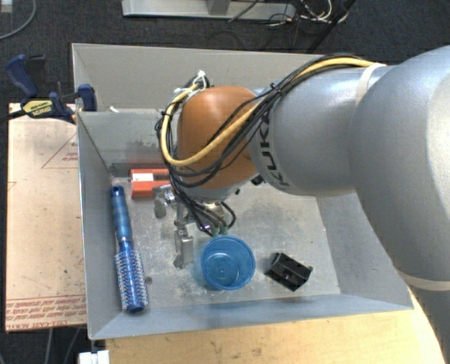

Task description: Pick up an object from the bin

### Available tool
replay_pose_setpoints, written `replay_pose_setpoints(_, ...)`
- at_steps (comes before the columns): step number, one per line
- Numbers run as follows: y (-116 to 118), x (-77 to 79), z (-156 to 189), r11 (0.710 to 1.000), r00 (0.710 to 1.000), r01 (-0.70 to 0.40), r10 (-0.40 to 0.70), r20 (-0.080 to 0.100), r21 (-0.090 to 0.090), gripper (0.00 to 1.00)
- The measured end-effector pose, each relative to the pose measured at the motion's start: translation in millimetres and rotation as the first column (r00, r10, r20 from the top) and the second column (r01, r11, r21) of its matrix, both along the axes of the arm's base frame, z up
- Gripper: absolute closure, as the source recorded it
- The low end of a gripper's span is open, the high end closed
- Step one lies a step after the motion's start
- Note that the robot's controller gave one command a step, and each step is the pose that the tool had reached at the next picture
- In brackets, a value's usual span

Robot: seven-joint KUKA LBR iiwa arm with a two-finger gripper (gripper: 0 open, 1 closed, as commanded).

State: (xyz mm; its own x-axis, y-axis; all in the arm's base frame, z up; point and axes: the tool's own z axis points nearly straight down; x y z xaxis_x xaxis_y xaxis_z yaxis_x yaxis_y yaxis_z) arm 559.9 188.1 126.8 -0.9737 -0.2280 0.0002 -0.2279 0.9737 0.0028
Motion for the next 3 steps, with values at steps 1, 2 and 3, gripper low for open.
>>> replay_pose_setpoints(1, -54.3, -20.0, 9.4, 0.999, 0.999, -0.045, 0.045, 0.001, 0.002, 0.00)
replay_pose_setpoints(2, -81.2, -9.3, 8.5, 0.985, 0.985, -0.173, 0.173, 0.004, -0.001, 0.00)
replay_pose_setpoints(3, -120.5, -20.7, -57.1, 0.999, 0.999, 0.037, -0.037, 0.000, 0.003, 1.00)
